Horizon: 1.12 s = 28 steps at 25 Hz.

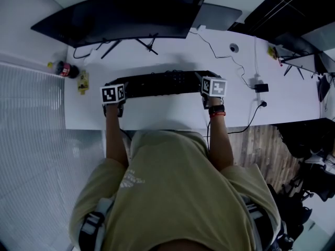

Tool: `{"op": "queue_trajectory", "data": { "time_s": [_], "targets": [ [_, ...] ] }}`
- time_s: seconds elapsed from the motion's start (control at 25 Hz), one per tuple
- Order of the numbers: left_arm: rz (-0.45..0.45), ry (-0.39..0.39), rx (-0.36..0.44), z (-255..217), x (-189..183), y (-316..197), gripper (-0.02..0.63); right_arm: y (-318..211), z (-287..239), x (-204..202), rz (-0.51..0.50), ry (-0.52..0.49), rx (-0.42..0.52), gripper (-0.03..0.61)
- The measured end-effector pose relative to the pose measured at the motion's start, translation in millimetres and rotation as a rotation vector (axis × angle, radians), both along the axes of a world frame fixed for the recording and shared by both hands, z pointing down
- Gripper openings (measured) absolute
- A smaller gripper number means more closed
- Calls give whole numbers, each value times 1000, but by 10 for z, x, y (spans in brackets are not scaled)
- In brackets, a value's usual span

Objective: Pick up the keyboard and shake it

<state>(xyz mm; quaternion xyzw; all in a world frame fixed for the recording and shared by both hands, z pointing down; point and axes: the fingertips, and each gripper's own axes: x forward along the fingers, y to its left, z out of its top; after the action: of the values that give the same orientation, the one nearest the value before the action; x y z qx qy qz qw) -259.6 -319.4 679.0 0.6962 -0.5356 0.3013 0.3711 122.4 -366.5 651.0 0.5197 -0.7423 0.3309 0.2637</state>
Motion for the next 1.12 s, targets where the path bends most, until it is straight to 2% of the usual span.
{"op": "queue_trajectory", "data": {
  "time_s": [0.2, 0.48, 0.76, 1.12],
  "targets": [
    [-7, -40, 79, -153, -88, -195, 250, -133, -154, -83, -11, -15, 90, 268],
    [-24, -67, 147, -238, -161, -359, 250, -274, -216, -149, -21, -21, 186, 264],
    [-46, -70, 229, -268, -165, -288, 250, -252, -241, -165, -38, -24, 232, 264],
    [-57, -84, 273, -333, -147, -139, 250, -115, -268, -160, -61, -15, 247, 264]
  ]
}}
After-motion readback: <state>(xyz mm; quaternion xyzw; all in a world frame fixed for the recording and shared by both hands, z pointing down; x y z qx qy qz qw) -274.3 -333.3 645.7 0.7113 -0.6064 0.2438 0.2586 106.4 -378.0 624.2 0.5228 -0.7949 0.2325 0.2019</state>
